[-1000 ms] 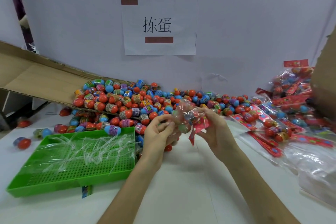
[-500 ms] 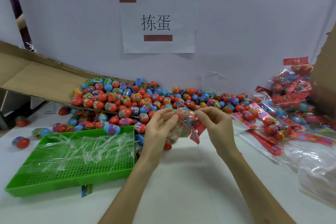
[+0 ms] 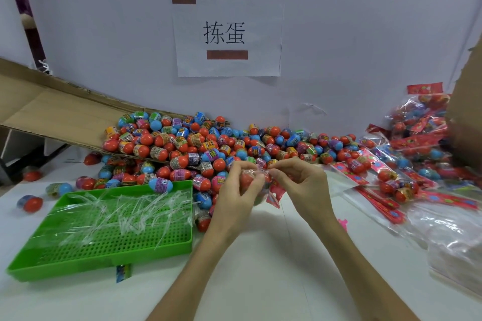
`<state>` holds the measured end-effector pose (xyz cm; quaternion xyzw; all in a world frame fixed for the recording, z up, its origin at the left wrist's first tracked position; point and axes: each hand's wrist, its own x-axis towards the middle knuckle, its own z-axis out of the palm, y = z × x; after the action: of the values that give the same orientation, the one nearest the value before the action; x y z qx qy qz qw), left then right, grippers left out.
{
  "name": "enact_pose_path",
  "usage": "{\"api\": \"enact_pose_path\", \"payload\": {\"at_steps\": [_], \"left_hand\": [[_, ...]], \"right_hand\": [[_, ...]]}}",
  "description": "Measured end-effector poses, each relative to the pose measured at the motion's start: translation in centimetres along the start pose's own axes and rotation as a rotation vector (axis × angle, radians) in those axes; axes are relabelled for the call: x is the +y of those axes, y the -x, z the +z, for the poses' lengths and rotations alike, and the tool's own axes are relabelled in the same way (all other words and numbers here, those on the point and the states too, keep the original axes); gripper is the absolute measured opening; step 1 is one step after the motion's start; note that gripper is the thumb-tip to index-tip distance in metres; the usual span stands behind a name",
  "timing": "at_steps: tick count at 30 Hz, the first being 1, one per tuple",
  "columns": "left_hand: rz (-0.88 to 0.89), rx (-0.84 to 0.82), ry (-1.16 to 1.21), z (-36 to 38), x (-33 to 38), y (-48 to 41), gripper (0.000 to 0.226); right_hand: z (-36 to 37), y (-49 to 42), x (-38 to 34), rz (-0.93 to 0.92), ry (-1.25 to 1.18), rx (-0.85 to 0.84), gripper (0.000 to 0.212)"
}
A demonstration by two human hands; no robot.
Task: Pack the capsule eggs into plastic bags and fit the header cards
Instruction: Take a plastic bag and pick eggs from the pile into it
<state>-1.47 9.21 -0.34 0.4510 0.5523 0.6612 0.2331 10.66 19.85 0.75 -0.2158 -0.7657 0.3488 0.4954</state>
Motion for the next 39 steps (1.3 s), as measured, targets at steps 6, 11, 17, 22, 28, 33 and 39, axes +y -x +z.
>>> {"api": "enact_pose_path", "payload": {"at_steps": [6,11,17,22,28,33,39], "left_hand": [[0.015,0.044,-0.096,-0.4,-0.3,-0.4,0.009],[0.000,0.035,-0.105,-0.5,-0.5,-0.5,0.013],[-0.061,0.040,-0.037,-0.7,-0.2,-0.6,0.019],[-0.106,0.039,0.033,-0.9,-0.1,-0.6,0.013],[-0.177,0.061,0.156,-1.3,-0.1,-0.8,0.019],[-0.098,0.066,0.064,-1.4,-0.2,-0.6,0.018],[-0.047,0.015,0.000,-1.1,-0.5,-0.5,0.018]], "right_hand": [[0.0,0.0,0.0,-0.049,0.074,-0.033,0.020],[-0.2,0.0,0.4,-0.153,0.177,-0.054,0.007],[-0.1,0.1,0.7,-0.151,0.204,-0.080,0.012],[0.1,0.2,0.7,-0.074,0.150,-0.116,0.016],[-0.5,-0.1,0.1,0.090,-0.087,-0.044,0.017],[-1.1,-0.5,0.0,0.068,-0.028,-0.040,0.009],[-0.1,0.0,0.2,-0.026,0.088,-0.183,0.008]]}}
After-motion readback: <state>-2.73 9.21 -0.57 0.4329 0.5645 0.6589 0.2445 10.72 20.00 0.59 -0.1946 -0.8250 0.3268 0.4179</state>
